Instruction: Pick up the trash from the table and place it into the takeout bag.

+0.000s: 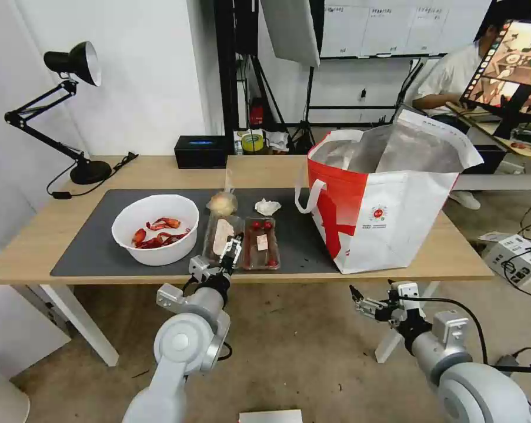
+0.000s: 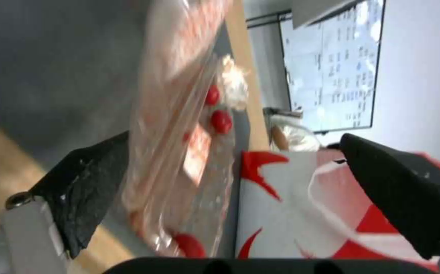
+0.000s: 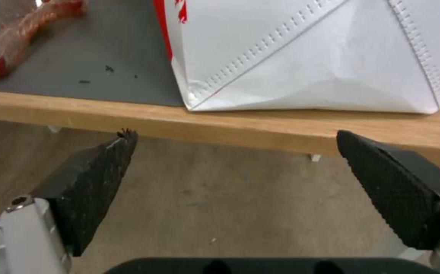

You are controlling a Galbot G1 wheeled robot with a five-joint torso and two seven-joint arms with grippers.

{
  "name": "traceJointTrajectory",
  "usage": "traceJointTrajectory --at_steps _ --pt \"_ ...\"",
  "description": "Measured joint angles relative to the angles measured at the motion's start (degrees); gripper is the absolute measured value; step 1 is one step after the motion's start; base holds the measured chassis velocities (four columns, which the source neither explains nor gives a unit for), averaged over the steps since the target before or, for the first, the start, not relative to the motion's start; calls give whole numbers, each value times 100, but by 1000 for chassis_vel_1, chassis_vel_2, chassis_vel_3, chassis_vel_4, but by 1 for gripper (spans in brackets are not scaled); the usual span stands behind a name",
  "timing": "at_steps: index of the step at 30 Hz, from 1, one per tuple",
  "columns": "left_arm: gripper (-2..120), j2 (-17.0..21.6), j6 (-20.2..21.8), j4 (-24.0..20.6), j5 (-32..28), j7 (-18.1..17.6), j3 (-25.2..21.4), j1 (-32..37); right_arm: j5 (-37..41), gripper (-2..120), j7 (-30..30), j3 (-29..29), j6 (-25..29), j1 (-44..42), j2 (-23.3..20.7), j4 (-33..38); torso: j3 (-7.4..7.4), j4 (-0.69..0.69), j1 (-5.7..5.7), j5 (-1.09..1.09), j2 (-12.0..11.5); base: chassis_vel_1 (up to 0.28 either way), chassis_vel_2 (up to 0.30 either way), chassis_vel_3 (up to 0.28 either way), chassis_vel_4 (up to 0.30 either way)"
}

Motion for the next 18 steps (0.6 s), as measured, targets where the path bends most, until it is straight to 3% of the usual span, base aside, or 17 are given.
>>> traceJointTrajectory --at_steps 18 --pt "100 47 -210 124 -101 128 43 -568 -26 100 -3 53 17 -120 12 80 0 0 0 0 0 0 0 0 0"
